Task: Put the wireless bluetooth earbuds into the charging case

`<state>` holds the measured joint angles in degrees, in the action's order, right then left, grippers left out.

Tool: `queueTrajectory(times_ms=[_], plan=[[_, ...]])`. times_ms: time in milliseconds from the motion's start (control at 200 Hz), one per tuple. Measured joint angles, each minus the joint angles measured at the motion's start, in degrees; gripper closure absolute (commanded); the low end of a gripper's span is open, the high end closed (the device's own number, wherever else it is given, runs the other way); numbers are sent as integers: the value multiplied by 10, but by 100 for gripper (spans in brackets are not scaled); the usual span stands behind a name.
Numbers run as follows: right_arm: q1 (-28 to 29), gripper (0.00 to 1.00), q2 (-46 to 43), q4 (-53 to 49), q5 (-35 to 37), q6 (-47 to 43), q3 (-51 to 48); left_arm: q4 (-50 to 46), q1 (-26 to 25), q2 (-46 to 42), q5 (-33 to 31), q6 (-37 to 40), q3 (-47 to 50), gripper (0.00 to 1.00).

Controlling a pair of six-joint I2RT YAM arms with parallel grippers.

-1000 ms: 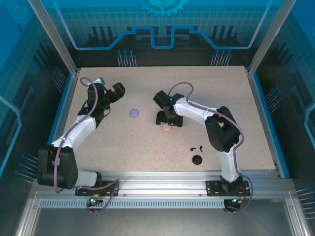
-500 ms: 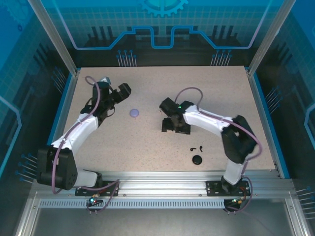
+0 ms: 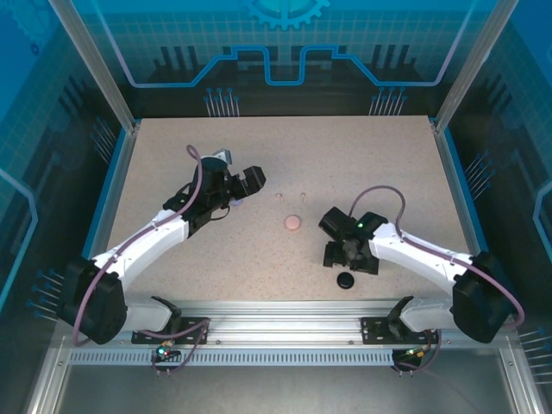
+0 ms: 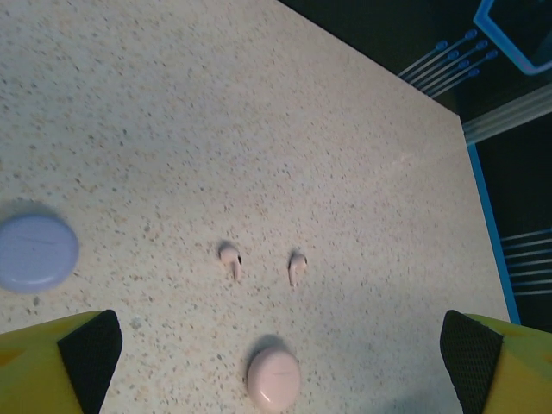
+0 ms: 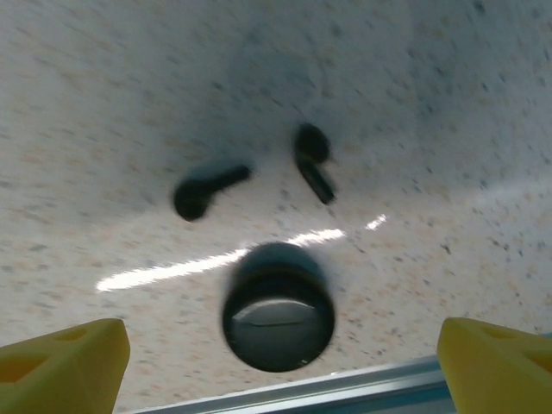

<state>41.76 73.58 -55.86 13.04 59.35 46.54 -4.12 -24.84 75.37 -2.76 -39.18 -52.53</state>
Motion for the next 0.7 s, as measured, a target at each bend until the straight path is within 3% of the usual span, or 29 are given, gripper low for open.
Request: queueTrajectory(times_ms=[265,700], plan=[[-2,14,-16,28,-29,22,-72,-4,-10,0,0,-10,0,1],[0,20,46,100,-67,6,-73,-13,-13,0,0,-10,0,1]])
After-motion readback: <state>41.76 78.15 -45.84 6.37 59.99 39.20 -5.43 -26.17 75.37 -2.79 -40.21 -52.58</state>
